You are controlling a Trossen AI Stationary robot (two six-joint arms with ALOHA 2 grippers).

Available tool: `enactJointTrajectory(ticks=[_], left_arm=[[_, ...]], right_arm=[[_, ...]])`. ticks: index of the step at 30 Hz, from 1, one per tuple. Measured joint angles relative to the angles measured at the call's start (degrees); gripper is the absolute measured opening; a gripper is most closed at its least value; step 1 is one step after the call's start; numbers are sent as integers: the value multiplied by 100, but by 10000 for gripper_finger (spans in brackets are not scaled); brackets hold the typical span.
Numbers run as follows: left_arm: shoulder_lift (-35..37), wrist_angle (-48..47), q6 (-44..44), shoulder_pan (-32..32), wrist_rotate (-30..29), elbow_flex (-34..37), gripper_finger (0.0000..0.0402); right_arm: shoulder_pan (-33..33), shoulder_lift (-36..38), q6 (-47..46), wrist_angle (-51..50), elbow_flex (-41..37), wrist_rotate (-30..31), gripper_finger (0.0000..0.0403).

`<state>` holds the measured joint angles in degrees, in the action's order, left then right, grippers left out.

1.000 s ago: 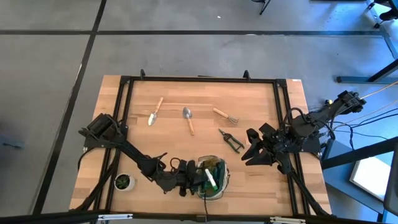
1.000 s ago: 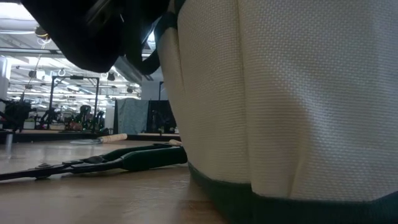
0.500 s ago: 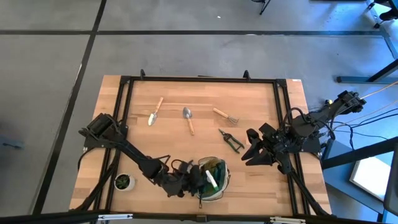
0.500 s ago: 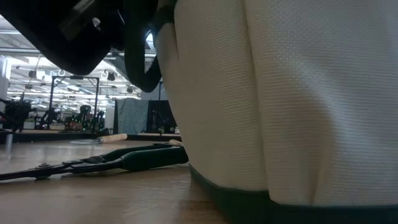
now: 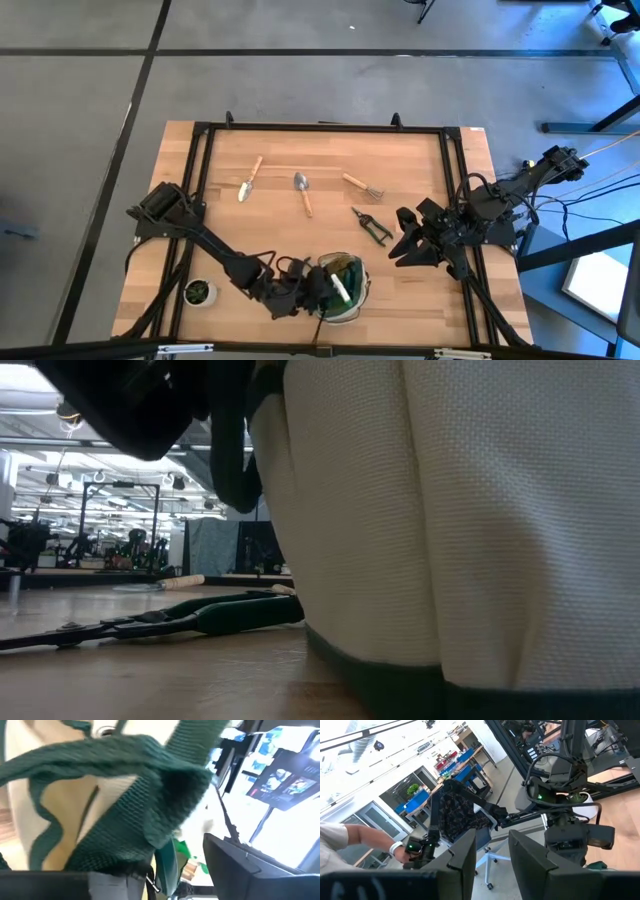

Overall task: Pick & Place Garden tools in Gardening bag
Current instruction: Put the green shear scissors into the gardening bag

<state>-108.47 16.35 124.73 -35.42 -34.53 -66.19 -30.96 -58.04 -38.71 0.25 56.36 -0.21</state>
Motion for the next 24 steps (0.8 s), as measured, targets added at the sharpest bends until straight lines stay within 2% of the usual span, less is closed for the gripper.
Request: enactJointTrajectory(ticks=[7, 13, 17, 24], left_arm=[[250, -118, -377, 97, -153, -36, 186], [667, -1199, -360, 189, 404, -38, 169], [884, -1589, -398, 220, 830, -38, 162], [1168, -1710, -679, 225, 865, -88, 162]], right_arm=[[0, 0, 12, -2, 0, 0, 117], [0, 0, 12, -4, 0, 0, 117], [0, 1, 12, -5, 0, 0, 117], [0, 0, 12, -6, 0, 0, 117]])
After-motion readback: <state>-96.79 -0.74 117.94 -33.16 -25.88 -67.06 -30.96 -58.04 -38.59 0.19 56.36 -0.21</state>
